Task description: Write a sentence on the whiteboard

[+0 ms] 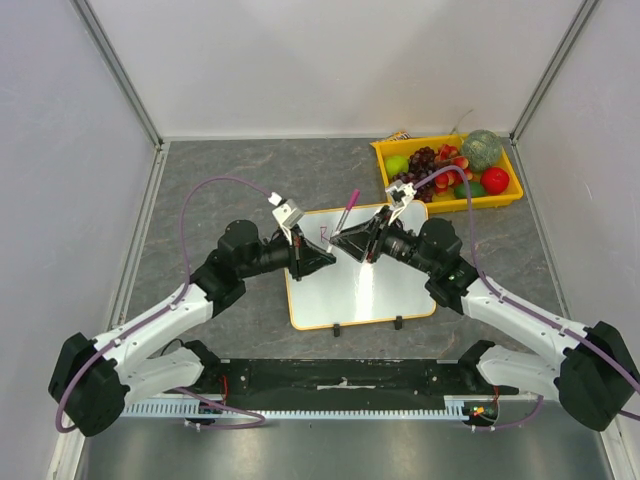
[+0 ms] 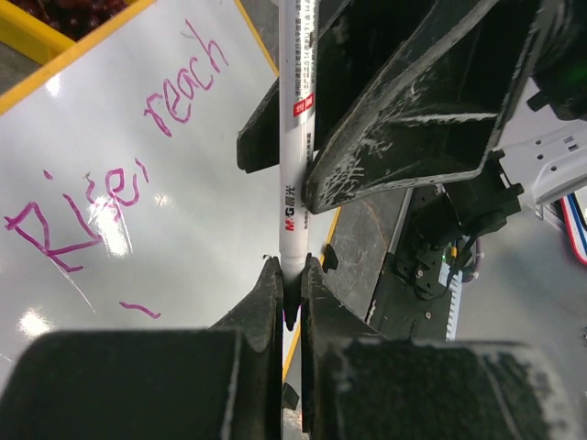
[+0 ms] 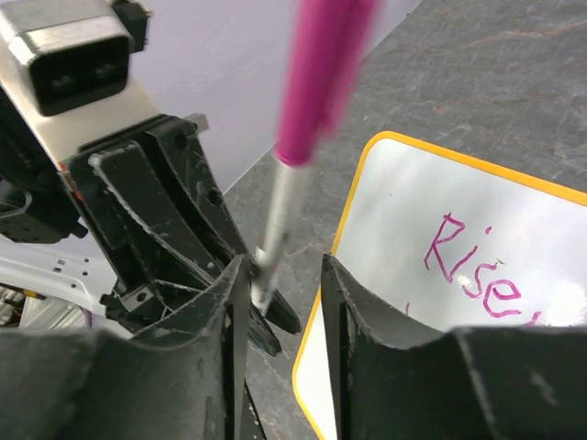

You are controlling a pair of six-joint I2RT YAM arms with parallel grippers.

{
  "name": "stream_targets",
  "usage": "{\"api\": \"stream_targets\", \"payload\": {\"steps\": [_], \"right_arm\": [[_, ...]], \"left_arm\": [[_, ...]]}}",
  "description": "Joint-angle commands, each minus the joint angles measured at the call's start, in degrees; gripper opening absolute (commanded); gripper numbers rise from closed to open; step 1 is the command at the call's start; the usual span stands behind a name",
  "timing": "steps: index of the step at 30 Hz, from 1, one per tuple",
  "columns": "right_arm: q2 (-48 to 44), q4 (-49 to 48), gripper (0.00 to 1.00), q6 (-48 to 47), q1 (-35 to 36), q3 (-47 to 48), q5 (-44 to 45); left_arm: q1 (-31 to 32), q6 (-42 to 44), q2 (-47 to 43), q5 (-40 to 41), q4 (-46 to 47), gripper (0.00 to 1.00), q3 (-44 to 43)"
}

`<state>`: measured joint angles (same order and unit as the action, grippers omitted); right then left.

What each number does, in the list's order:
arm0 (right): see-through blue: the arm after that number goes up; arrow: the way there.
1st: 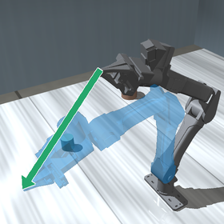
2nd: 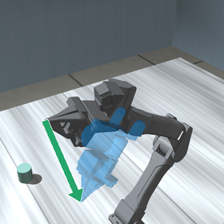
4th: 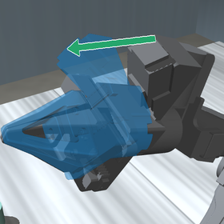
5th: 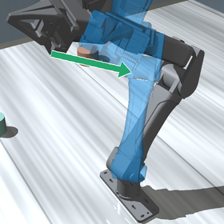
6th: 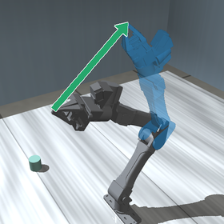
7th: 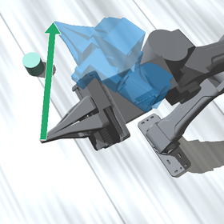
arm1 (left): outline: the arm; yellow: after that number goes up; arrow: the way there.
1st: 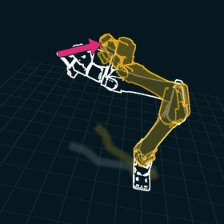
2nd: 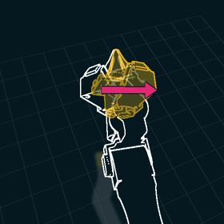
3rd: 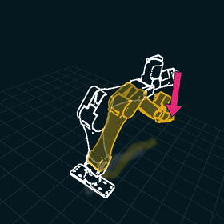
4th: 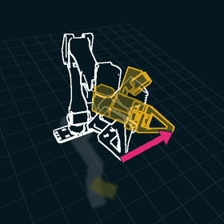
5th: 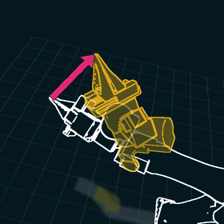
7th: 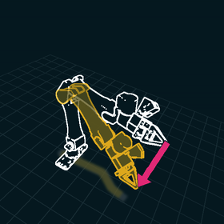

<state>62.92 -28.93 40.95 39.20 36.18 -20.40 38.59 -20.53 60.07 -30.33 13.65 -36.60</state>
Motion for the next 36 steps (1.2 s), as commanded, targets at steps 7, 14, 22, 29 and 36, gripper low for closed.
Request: {"api": "stream_targets", "payload": {"steps": [7, 14, 22, 29, 36], "right_arm": [[-0.5, 2.0, 0.89, -1.6, -7.3, 5.7, -16.2], [2.6, -4.3, 0.98, 4.9, -12.0, 9.3, -33.9], [5.5, -4.2, 0.84, 9.8, -11.9, 12.8, -39.0], [6.6, 0.2, 0.47, 8.4, -11.9, 13.6, -39.5], [7.3, 4.6, 0.38, 5.6, -11.2, 14.4, -40.0]], "left_arm": [[-0.1, 5.9, -6.7, -3.3, -8.8, 0.02, -5.2], [0.7, 9.4, -10.1, -2.7, -16.3, 0.02, -7.8], [2.5, 13.3, -6.9, -3.2, -22.3, 0.02, -11.6], [3.8, 14.3, -5.6, -2.9, -23.0, 0.02, -12.2], [3.8, 14.3, -6.8, -1.8, -22.4, 0.02, -11.2]]}}
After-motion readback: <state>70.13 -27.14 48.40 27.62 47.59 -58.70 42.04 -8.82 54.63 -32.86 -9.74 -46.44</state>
